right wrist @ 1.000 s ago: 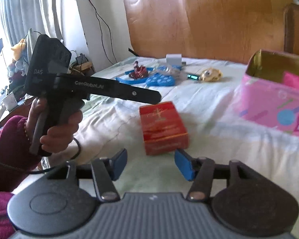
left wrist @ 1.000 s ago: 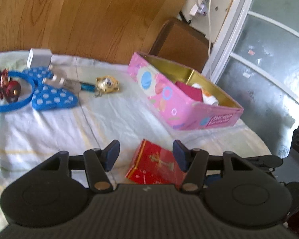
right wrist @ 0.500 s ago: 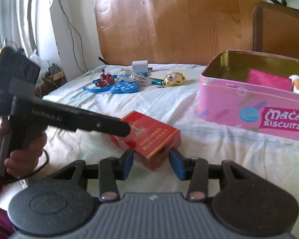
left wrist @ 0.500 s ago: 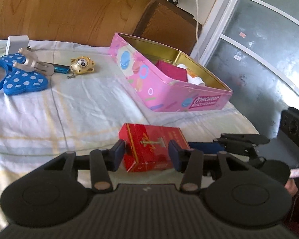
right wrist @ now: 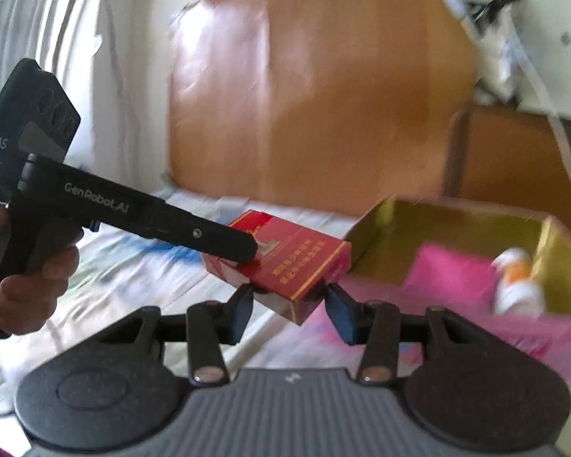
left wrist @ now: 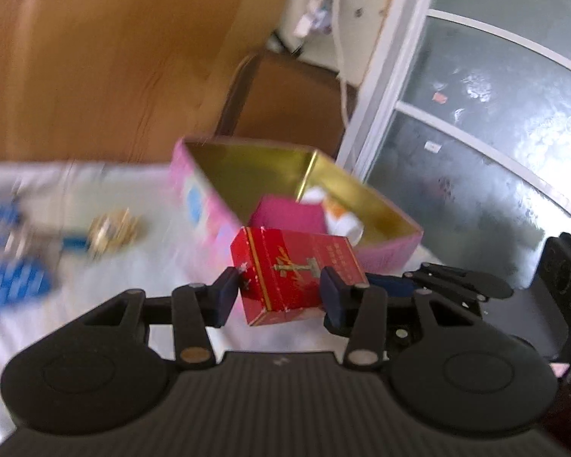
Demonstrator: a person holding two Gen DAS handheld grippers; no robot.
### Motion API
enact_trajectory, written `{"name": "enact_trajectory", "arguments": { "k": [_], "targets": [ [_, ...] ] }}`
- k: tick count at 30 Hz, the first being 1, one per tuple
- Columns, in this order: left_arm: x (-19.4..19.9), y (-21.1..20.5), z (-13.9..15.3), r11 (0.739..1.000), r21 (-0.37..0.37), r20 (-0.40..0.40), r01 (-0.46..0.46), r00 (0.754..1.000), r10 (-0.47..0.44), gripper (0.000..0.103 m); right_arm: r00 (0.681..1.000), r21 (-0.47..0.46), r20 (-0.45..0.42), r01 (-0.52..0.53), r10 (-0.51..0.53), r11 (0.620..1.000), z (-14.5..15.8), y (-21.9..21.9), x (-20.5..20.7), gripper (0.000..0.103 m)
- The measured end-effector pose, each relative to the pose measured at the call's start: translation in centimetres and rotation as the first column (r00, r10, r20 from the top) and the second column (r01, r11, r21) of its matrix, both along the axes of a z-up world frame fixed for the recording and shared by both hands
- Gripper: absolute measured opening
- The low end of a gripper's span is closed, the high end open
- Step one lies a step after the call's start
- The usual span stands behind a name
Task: Organize rigid objects
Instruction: 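Carry the red box with the right gripper into the tin and release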
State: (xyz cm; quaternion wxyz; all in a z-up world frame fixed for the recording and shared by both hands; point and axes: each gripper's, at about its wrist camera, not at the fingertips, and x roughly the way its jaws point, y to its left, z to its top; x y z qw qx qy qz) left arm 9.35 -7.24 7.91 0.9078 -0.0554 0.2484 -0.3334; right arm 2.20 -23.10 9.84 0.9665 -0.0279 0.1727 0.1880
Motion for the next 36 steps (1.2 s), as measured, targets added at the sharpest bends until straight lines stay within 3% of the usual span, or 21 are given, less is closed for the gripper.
{"name": "enact_trajectory", "arguments": {
  "k": [3,6,13,17,20,23,25,28,32,36],
  "targets": [
    [2.0,-3.3,1.0,0.999,0.030,0.042,0.010,0.999,-0.012,0.050,0.997,0.010,0.024,0.070,-0.070,0.997,0.6,-2.1,1.5,0.043],
    [4.6,-6.2,0.8,0.999,0.043,0.024,0.024,0.999,-0.025,0.050,0.993,0.033,0.002,0.118,-0.119,0.992,0.5,-4.4,3.3,0.043],
    [8.9,-10.0,-0.8,0.996,0.081,-0.094,0.029,0.995,-0.021,0.051,0.979,0.064,-0.122,0.170,-0.162,0.983,-1.1,-8.4,7.7,0.045],
    [11.6,-12.0,-1.9,0.989,0.145,-0.194,0.024,0.981,0.005,0.050,0.962,0.051,-0.220,0.177,-0.162,0.983,-1.5,-9.7,10.6,0.046],
    [13.4,-13.8,-2.8,0.972,0.237,-0.235,-0.003,0.970,0.060,0.054,0.950,0.012,-0.242,0.208,-0.199,0.978,-1.6,-10.1,12.8,0.045],
    [15.2,-15.1,-2.7,0.963,0.265,-0.243,-0.045,0.963,0.112,0.057,0.927,-0.051,-0.224,0.298,-0.301,0.953,-2.1,-10.2,15.2,0.046],
    [15.9,-15.7,-2.3,0.954,0.282,-0.223,-0.101,0.960,0.168,0.059,0.919,-0.014,-0.228,0.329,-0.323,0.944,-2.2,-10.8,15.9,0.046],
    [15.3,-15.7,-1.4,0.951,0.278,-0.174,-0.135,0.967,0.187,0.059,0.931,0.068,-0.194,0.327,-0.309,0.943,-1.7,-11.0,14.6,0.052],
    [12.4,-14.6,-0.4,0.953,0.260,-0.091,-0.158,0.978,0.187,0.060,0.943,0.155,-0.096,0.331,-0.319,0.931,-0.9,-11.1,11.2,0.055],
    [8.2,-12.2,0.7,0.955,0.227,0.010,-0.191,0.981,0.193,0.062,0.938,0.256,-0.057,0.345,-0.342,0.903,-0.8,-11.0,8.1,0.055]
  ]
}}
